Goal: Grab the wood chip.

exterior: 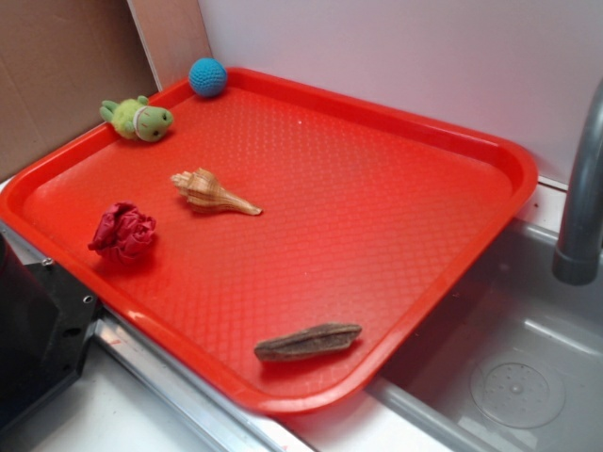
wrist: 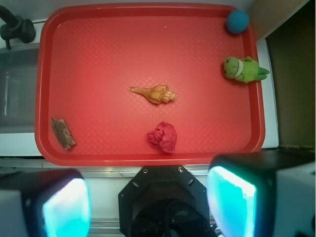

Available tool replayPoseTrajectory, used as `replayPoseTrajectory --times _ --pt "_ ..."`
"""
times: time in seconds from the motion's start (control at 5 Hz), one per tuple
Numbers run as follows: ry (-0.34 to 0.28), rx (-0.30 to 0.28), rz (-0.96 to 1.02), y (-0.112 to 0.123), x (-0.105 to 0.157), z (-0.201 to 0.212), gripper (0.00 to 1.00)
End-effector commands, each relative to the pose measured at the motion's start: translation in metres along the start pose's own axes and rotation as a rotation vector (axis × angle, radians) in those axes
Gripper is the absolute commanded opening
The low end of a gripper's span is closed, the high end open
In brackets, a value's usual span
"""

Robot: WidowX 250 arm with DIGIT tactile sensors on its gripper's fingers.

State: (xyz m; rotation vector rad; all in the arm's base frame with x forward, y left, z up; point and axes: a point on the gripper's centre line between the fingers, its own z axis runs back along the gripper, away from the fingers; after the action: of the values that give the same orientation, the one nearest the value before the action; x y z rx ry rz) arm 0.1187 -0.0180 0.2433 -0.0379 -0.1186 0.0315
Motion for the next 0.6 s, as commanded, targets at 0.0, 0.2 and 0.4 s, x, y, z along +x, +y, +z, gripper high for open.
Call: replayPoseTrajectory --times 0.0,0.2,0.4 --pt "0.0 0.0 0.0 0.0 0.0 0.0 1.0" --pt "-0.044 -0.034 -0.126 -0.04 -0.001 -0.04 1.0" --pt "-0.027 -0.04 -0.229 -0.079 -0.001 -0.077 1.0"
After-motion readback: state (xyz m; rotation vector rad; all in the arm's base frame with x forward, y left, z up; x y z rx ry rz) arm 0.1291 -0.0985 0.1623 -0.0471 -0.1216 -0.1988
